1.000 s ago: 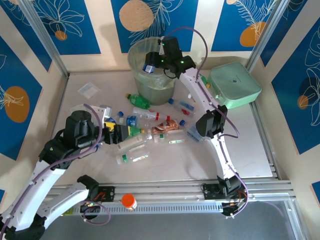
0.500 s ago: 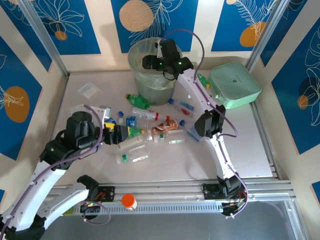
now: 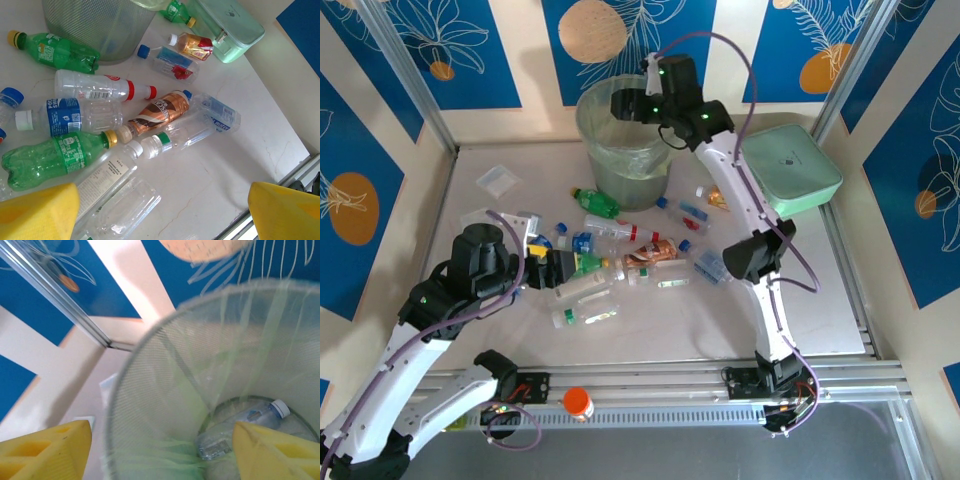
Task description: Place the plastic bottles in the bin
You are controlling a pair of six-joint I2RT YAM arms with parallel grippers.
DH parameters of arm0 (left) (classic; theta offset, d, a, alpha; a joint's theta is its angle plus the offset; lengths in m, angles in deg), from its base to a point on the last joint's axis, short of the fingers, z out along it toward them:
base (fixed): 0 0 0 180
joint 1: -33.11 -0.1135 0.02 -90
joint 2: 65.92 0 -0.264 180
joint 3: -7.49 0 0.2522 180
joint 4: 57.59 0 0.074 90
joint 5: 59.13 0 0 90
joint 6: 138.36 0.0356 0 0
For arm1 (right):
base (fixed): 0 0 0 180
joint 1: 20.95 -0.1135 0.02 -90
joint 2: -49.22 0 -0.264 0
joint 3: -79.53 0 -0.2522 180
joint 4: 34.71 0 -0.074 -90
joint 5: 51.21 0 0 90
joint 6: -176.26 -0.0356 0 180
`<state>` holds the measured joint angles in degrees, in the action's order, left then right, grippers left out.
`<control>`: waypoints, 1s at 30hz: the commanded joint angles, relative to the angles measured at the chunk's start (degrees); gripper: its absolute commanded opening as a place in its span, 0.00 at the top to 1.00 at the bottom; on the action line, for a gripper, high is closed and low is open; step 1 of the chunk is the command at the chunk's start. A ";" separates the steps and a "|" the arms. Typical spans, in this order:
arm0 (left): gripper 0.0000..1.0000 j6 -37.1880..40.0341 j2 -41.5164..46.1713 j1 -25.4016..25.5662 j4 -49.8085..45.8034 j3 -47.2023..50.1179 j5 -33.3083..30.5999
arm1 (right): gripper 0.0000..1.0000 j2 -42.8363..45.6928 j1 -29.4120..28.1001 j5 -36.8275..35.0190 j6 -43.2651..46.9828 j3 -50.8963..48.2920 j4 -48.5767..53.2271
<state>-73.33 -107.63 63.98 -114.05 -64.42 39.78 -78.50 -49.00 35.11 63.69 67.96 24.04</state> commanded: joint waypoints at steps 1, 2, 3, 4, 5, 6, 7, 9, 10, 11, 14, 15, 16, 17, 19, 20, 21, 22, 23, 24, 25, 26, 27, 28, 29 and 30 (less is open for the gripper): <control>0.13 0.30 -0.15 -0.16 0.52 0.41 0.70 | 0.28 7.15 0.20 2.76 -0.93 -2.14 3.60; 0.13 0.11 -0.36 -0.15 0.62 0.41 0.97 | 0.29 8.76 0.04 3.09 -1.18 -4.01 4.38; 0.13 -0.13 -0.55 -0.19 0.74 0.41 1.18 | 0.29 10.50 -0.26 3.12 -1.16 -6.18 4.85; 0.13 -0.25 -0.69 -0.13 0.93 0.41 1.45 | 0.29 13.06 -0.91 2.71 -0.78 -9.53 4.94; 0.13 -0.47 -0.82 -0.11 1.11 0.46 1.63 | 0.29 15.76 -1.73 2.05 -0.20 -13.88 4.37; 0.13 -0.57 -0.92 -0.16 1.12 0.49 1.64 | 0.29 18.51 -2.56 1.38 0.31 -17.88 3.44; 0.13 -0.71 -1.00 -0.11 1.29 0.65 1.72 | 0.29 21.64 -3.51 0.80 0.81 -23.54 1.83; 0.13 -0.95 -1.13 -0.15 1.49 0.91 1.82 | 0.29 27.21 -5.01 0.68 1.18 -33.41 -1.25; 0.13 -1.11 -1.29 -0.13 1.61 1.06 1.95 | 0.29 30.58 -5.82 0.12 1.06 -38.68 -3.18; 0.13 -1.30 -1.35 -0.11 1.77 1.24 2.07 | 0.29 33.48 -6.69 -0.93 1.20 -43.83 -5.09; 0.13 -1.87 -1.77 -0.11 2.08 1.59 2.67 | 0.27 41.15 -9.83 -6.40 0.65 -56.37 -8.30; 0.13 -2.01 -1.90 -0.12 2.28 1.70 2.86 | 0.26 43.05 -10.88 -7.77 0.51 -59.74 -8.81; 0.14 -2.10 -2.04 -0.12 2.45 1.78 3.00 | 0.25 45.23 -12.24 -9.61 0.15 -63.69 -9.29; 0.14 -2.18 -2.21 -0.11 2.46 1.73 3.02 | 0.23 47.49 -13.44 -11.33 -0.39 -67.75 -10.22; 0.14 -2.19 -2.45 -0.11 2.68 1.86 2.88 | 0.23 51.03 -14.55 -11.94 -0.65 -74.50 -11.09; 0.14 -2.34 -2.49 -0.11 2.86 2.03 2.87 | 0.24 52.47 -14.61 -12.26 -1.38 -77.13 -10.33; 0.14 -2.49 -2.57 -0.11 3.12 2.23 2.87 | 0.25 53.28 -14.53 -12.20 -1.77 -78.88 -9.39; 0.14 -2.57 -2.71 -0.11 3.45 2.54 2.87 | 0.27 53.85 -14.41 -11.31 -1.78 -80.35 -8.12; 0.14 -2.79 -2.92 -0.11 3.65 2.77 2.96 | 0.28 54.08 -14.17 -11.48 -2.68 -81.28 -6.40; 0.14 -2.96 -3.17 -0.11 3.75 2.99 3.04 | 0.29 54.15 -13.78 -12.37 -4.71 -82.10 -4.93; 0.14 -3.14 -3.51 -0.11 3.89 3.17 3.26 | 0.31 54.47 -13.04 -12.59 -7.50 -83.30 -4.03; 0.14 -3.35 -3.84 -0.16 3.98 3.30 3.50 | 0.32 55.09 -12.29 -12.65 -10.47 -84.99 -3.78; 0.14 -3.48 -4.11 -0.11 4.10 3.39 3.64 | 0.32 55.73 -11.74 -13.45 -14.15 -86.60 -3.86; 0.14 -3.54 -4.38 -0.11 4.11 3.39 3.75 | 0.33 56.44 -11.00 -13.59 -17.56 -88.56 -4.17; 0.14 -3.59 -4.51 -0.11 4.18 3.32 3.75 | 0.35 56.94 -10.19 -12.25 -18.90 -90.36 -5.05; 0.14 -3.59 -4.60 -0.11 4.20 3.31 3.66 | 0.36 56.98 -9.57 -11.59 -19.21 -91.48 -5.20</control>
<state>-76.31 -112.20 63.98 -111.01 -61.63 42.05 -23.12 -60.02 23.72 52.04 -20.69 18.12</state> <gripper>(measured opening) 0.858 0.650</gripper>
